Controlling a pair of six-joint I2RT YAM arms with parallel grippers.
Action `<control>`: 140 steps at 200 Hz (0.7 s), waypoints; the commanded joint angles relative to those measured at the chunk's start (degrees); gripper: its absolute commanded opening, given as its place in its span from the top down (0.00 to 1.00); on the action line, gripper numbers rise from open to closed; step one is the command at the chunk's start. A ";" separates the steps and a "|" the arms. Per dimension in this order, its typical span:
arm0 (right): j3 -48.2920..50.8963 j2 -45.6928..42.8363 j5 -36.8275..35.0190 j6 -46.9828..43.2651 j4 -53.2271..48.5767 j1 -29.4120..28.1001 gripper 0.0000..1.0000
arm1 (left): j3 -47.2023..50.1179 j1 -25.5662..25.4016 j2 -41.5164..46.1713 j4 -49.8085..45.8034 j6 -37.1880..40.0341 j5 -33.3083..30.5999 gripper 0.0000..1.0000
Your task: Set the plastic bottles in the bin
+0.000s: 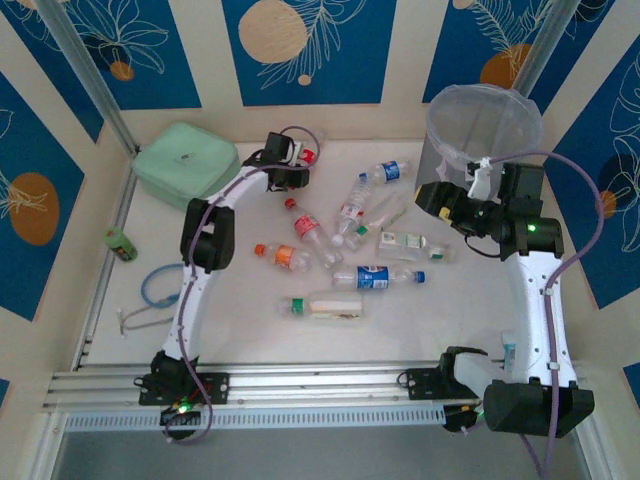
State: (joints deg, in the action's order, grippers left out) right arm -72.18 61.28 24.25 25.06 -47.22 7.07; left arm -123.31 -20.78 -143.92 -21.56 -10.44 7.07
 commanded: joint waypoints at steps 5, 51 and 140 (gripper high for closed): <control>0.79 -1.56 2.35 2.27 4.36 -0.48 0.11 | 7.41 0.80 11.61 7.07 -0.61 2.13 0.73; 3.85 -5.73 4.87 3.87 9.78 -0.96 0.12 | 31.83 0.74 30.90 21.86 -6.88 6.29 0.80; 0.16 7.08 7.63 9.22 20.25 -12.14 0.17 | 77.12 -10.95 67.26 37.64 -15.88 9.30 0.91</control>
State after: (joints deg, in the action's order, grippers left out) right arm -69.71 64.16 31.94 33.36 -29.65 -0.25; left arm -52.88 -26.87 -83.37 10.46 -22.83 15.35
